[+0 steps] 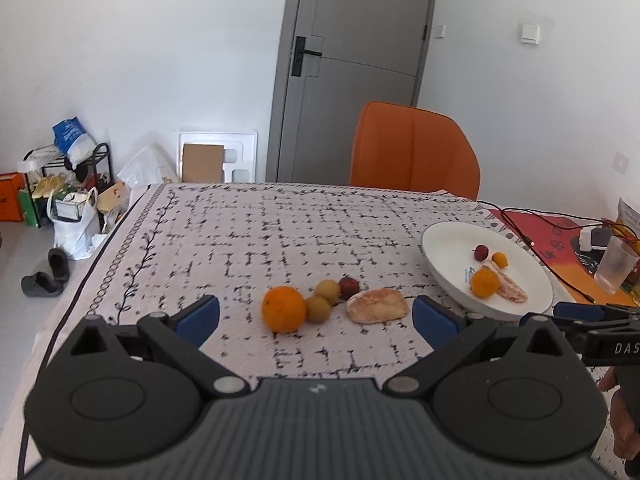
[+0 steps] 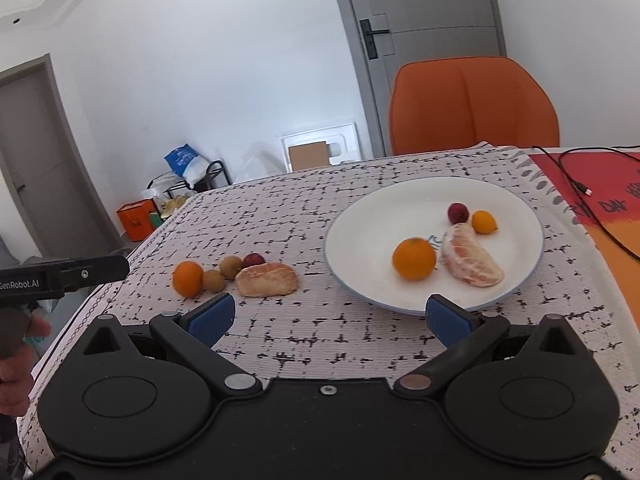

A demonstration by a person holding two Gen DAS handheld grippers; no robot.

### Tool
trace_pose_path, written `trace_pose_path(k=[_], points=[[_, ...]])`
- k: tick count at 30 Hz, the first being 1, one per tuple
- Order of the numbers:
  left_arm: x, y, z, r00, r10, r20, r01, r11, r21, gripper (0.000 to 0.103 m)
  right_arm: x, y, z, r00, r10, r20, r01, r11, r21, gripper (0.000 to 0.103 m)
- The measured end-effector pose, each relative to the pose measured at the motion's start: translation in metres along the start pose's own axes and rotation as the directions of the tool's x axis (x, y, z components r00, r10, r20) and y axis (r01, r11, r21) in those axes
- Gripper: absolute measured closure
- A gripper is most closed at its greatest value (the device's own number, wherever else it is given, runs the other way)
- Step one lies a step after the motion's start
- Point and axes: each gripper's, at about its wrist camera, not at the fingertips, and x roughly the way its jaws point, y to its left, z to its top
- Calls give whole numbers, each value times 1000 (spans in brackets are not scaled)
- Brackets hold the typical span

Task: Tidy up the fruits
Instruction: 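Withdraw both grippers from the plate toward the remaining fruit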

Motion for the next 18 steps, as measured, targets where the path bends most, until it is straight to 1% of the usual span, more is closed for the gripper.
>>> trace_pose_path(k=[6, 13, 18], points=[[-6, 11, -7, 1000, 18, -3, -18, 1000, -22, 3, 2, 10, 0, 1000, 22, -2, -22, 999, -24, 0], [-9, 20, -17, 1000, 25, -19, -25, 999, -44, 8, 6, 23, -1, 999, 51, -13, -52, 997, -57, 0], [-8, 23, -26, 999, 27, -42, -29, 998, -55, 15, 7, 30, -1, 998, 63, -22, -65, 995, -78, 0]])
